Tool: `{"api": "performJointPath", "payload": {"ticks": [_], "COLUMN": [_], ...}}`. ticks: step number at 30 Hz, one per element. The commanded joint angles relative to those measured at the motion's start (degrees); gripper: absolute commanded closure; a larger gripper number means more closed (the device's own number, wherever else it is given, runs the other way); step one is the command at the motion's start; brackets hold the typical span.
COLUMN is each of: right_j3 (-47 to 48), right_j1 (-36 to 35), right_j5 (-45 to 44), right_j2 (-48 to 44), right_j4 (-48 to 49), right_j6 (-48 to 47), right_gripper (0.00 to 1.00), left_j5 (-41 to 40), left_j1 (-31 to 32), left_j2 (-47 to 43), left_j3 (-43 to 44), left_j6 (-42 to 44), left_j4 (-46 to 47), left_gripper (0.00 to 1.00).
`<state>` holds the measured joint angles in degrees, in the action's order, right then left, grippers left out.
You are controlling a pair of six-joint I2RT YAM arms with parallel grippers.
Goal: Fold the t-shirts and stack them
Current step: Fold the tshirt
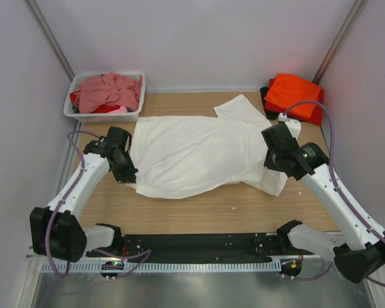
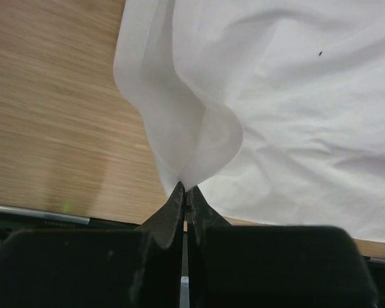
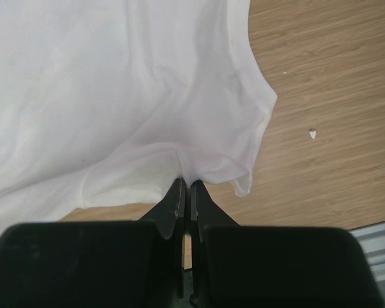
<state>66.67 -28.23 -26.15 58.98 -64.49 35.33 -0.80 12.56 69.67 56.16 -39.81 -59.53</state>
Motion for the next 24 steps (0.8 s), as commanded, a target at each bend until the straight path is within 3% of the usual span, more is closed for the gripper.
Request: {"api": "performJointPath", "payload": {"ticks": [1,14,24], "right_j3": [4.42,11.1,19.81], "right_j1": [4.13,16.45,17.5], "right_j5": [1.8,14.81,12.71], "right_j2": [5.94,26.18,37.6], "right_j4": [5.94,15.0,14.04], "right_j6": [-7.28,-19.42,-21.09], "right_gripper": [0.99,0.99,0.99], "left_j5": [3.08,2.2,-4.2], "left_j1": [-3.06,-5.44,-5.96], "left_j2": [5.28,27.79,32.45], "left_j3": [6.57,22.67,27.16], "left_j6": [3.77,6.5,5.63], "left_j4": [2.39,2.75,0.73], "left_gripper": [1.0,1.0,1.0]}}
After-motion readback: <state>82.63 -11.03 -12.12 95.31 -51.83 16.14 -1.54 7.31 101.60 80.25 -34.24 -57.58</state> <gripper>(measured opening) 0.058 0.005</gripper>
